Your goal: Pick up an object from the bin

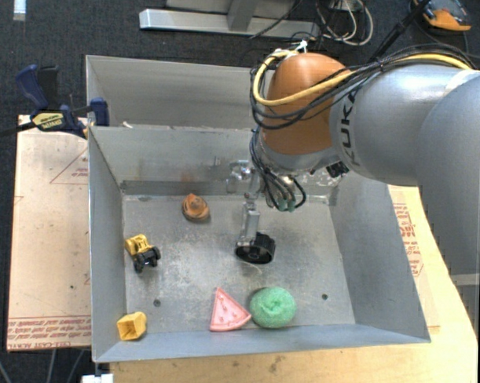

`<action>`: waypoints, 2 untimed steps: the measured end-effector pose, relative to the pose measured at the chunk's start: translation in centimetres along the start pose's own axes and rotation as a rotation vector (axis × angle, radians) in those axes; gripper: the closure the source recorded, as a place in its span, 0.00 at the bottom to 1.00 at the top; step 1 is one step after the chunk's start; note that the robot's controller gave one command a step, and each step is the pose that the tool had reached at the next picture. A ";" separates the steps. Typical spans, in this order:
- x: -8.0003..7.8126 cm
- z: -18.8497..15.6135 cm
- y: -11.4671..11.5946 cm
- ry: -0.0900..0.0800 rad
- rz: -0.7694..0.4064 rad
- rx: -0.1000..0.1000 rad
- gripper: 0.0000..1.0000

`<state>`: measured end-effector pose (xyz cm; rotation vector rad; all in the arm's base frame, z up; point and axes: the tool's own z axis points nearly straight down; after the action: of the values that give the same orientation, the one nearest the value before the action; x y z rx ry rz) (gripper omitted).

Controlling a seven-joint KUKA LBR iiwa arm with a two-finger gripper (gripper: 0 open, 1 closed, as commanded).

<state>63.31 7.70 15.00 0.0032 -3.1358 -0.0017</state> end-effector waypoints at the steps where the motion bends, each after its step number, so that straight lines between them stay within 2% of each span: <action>1: -0.1 -0.5 0.0 -0.007 0.001 0.000 0.00; 2: 0.4 1.5 -1.6 -0.016 -0.070 -0.002 0.00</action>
Offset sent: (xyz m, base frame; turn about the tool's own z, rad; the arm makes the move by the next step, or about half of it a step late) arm -0.0230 -0.0720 -0.0791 -0.2240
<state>62.95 6.07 13.49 0.1141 -3.1497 -0.0055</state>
